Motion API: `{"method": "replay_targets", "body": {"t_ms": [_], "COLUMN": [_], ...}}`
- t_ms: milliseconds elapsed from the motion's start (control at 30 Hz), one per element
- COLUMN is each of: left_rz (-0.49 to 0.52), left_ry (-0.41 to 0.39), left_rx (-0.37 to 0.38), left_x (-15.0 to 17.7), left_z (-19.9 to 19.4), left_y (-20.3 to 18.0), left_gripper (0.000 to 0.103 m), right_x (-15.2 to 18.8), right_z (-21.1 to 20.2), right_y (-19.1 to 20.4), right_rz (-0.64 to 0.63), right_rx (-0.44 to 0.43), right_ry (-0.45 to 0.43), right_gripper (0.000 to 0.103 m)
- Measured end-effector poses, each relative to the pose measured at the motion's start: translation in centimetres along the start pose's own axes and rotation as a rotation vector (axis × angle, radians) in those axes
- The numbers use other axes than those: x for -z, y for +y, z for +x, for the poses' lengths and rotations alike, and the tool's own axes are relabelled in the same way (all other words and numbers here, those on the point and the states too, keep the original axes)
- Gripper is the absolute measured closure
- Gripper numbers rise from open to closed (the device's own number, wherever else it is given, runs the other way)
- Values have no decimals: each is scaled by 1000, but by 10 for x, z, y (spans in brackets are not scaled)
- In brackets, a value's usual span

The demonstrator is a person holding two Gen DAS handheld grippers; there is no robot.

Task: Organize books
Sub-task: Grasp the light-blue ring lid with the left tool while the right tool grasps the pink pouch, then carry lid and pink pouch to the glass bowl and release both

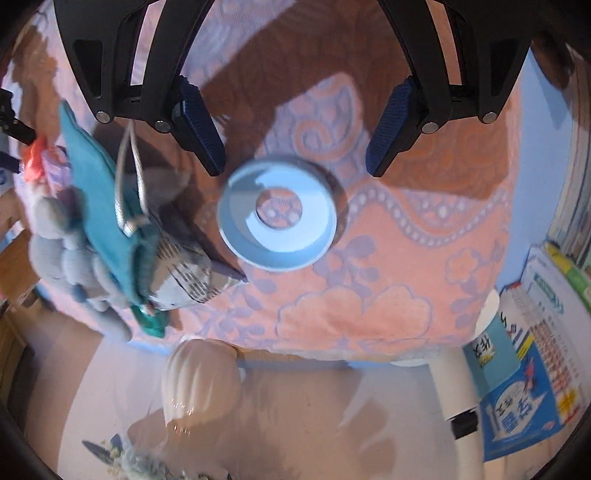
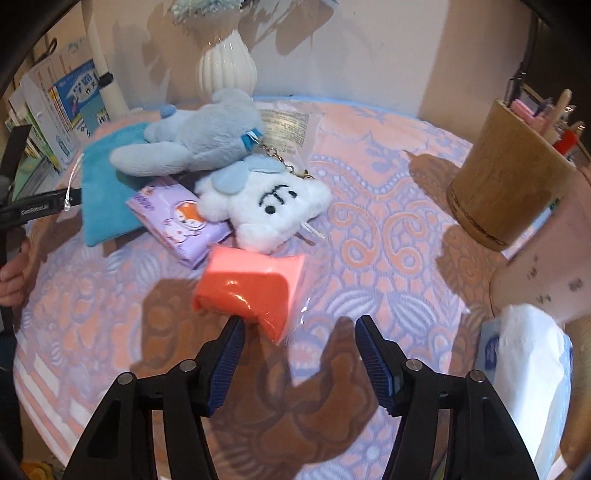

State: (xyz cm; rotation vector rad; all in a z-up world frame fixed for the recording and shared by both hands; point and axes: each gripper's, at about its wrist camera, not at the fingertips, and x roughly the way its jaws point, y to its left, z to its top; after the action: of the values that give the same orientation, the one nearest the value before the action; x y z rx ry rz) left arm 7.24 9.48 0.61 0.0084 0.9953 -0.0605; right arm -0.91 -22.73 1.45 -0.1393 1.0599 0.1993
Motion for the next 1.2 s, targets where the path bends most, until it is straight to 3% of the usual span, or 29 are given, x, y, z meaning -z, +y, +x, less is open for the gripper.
{"method": "replay_targets", "body": {"t_ms": [167,433,500,533,667,867,967,1200], "left_rz": [4,-1,8,20,53,-24,-30,1], "left_ry": [-9,-38,-53,-63,-83,-99,-132,-251], "left_rx": [-18,-26,-24,-18,-47,43,42,97], "left_x": [-8,-13,-13,-12,-8,5,14,24], "left_z": [7,8,5,2,-5,-30,-50,-114], "left_y": [-4,-4,-6,-8,-14,-7,-10,-34], "left_gripper": [19,21,34,38,40,43,43,43], "right_x": [-12,-27,-28,-27,-22,7,15,18], "right_z": [17,24,23,22,17,-2,-13,-58], "right_y": [6,16,20,22,27,39,39,25], "right_rz": [-34,-58,-64,-65,-56,-63,-54,3], "right_rx": [-24,-36,-38,-45,-55,-82,-76,-70], "right_ry": [-4,-48,-54,-55,-50,-46,-54,-157], "right_gripper": [26,25,29,39,43,44,44,44]}}
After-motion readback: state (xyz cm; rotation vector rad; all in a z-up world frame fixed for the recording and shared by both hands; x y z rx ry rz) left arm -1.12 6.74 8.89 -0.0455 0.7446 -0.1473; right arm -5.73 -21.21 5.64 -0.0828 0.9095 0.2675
